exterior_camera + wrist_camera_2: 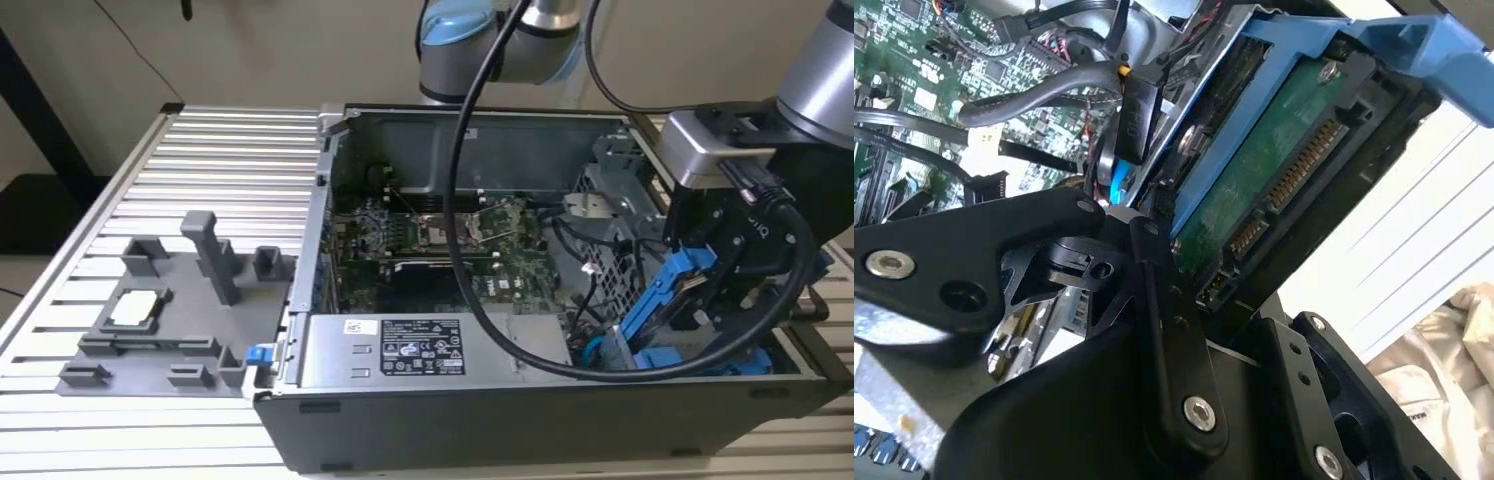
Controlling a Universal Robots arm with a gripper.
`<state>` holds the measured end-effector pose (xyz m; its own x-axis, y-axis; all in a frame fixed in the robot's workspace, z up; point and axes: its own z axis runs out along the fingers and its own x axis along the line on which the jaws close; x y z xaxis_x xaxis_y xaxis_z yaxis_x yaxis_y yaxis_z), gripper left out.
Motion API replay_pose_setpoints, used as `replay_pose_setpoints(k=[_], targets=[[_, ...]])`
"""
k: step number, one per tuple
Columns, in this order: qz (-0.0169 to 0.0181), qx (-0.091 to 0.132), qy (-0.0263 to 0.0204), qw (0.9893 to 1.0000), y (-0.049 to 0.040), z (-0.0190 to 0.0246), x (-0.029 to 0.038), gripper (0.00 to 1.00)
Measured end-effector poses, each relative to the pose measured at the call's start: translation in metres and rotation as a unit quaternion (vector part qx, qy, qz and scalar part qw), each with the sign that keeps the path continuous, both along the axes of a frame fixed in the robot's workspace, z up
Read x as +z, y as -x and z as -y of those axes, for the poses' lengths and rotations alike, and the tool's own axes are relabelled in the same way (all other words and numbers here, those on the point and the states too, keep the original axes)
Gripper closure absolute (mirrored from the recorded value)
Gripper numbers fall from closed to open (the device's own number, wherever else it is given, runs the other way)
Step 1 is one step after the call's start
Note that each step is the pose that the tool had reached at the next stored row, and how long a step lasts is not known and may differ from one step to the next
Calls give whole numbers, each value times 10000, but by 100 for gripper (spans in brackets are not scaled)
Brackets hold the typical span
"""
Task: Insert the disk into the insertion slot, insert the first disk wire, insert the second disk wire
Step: 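Insert the disk into the insertion slot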
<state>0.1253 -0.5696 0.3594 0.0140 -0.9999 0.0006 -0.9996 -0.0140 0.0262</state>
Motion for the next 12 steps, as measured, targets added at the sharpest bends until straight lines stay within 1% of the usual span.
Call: replay_pose_setpoints(k=[2, 3, 4, 6, 7, 8, 12], targets=[[0, 0, -2, 10000, 0, -1, -2, 67], [0, 0, 0, 10000, 0, 0, -2, 66], [0, 0, -2, 10000, 0, 0, -3, 60], [0, 0, -1, 10000, 0, 0, 0, 60], [0, 0, -1, 10000, 0, 0, 17, 60], [0, 0, -1, 10000, 0, 0, 52, 60], [0, 0, -1, 10000, 0, 0, 233, 60]])
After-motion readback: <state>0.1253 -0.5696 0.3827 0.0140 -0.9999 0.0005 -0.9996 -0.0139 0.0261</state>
